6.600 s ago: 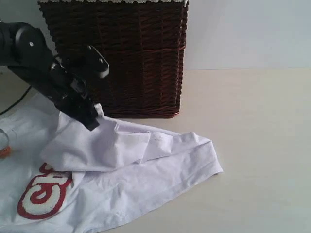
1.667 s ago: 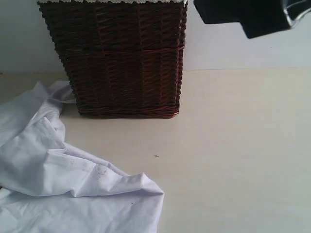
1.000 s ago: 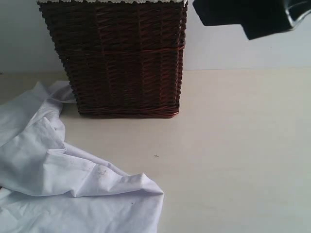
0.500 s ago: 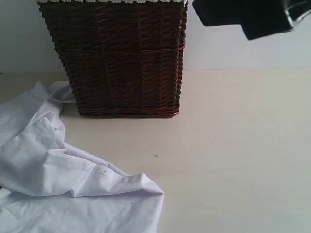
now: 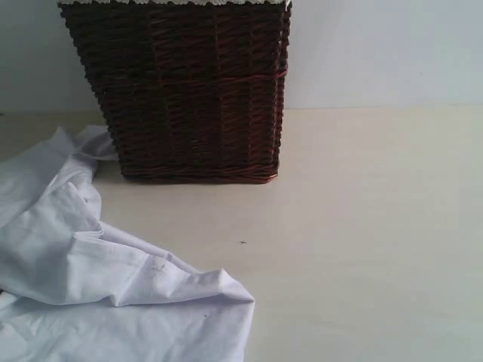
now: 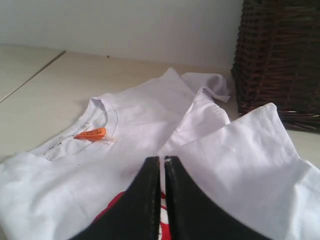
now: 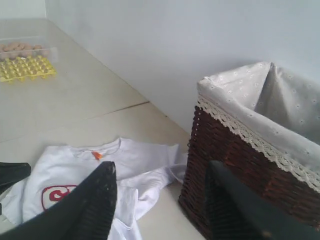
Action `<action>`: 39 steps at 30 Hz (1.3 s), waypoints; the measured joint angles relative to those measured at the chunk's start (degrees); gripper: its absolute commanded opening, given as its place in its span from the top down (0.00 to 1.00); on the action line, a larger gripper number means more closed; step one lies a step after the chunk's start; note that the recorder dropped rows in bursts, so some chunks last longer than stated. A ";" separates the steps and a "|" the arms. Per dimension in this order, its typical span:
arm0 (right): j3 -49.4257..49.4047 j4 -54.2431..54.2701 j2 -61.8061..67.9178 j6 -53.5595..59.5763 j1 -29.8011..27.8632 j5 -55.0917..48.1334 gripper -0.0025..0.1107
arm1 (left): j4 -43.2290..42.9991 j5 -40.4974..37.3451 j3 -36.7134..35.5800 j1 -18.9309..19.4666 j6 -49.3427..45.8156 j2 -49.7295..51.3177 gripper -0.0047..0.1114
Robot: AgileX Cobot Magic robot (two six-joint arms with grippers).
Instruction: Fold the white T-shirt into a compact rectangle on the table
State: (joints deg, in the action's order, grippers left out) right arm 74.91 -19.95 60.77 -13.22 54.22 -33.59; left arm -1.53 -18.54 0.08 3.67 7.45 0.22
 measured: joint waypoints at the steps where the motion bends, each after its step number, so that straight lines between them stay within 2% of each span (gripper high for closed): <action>1: 0.00 0.70 0.10 0.00 0.00 0.00 0.52 | 0.00 0.00 0.00 0.00 0.00 0.00 0.90; 7: 0.00 6.41 2.76 0.00 0.00 -8.99 0.52 | 0.00 0.00 0.00 0.00 0.00 0.00 0.90; 14: 0.00 6.49 12.44 -2.07 0.00 -19.78 0.53 | 0.00 0.00 0.00 0.00 0.00 0.00 0.90; 16: 0.00 7.45 16.98 -2.60 0.00 -19.40 0.53 | 0.00 0.00 0.00 0.00 0.00 0.00 0.90; 19: 0.00 8.78 24.90 -0.64 0.00 -13.57 0.52 | 0.00 0.00 0.00 0.00 0.00 0.00 0.90; 22: 1.36 5.00 32.25 -4.69 -0.23 -7.03 0.52 | 0.00 0.00 0.00 0.00 0.00 0.00 0.90; 27: 8.22 -0.36 44.03 -10.19 -3.25 -5.51 0.52 | 0.00 0.00 0.00 0.00 0.00 0.00 0.90; 31: 14.95 6.89 51.25 -2.05 -6.25 -4.55 0.52 | 0.00 0.00 0.00 0.00 0.00 0.00 0.90; 39: 27.33 32.66 61.01 24.48 -10.15 -0.39 0.52 | 0.00 0.00 0.00 0.00 0.00 0.00 0.90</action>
State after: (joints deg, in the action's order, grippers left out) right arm 102.24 12.71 121.78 11.26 44.06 -33.98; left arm -1.53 -18.54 0.08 3.67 7.45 0.22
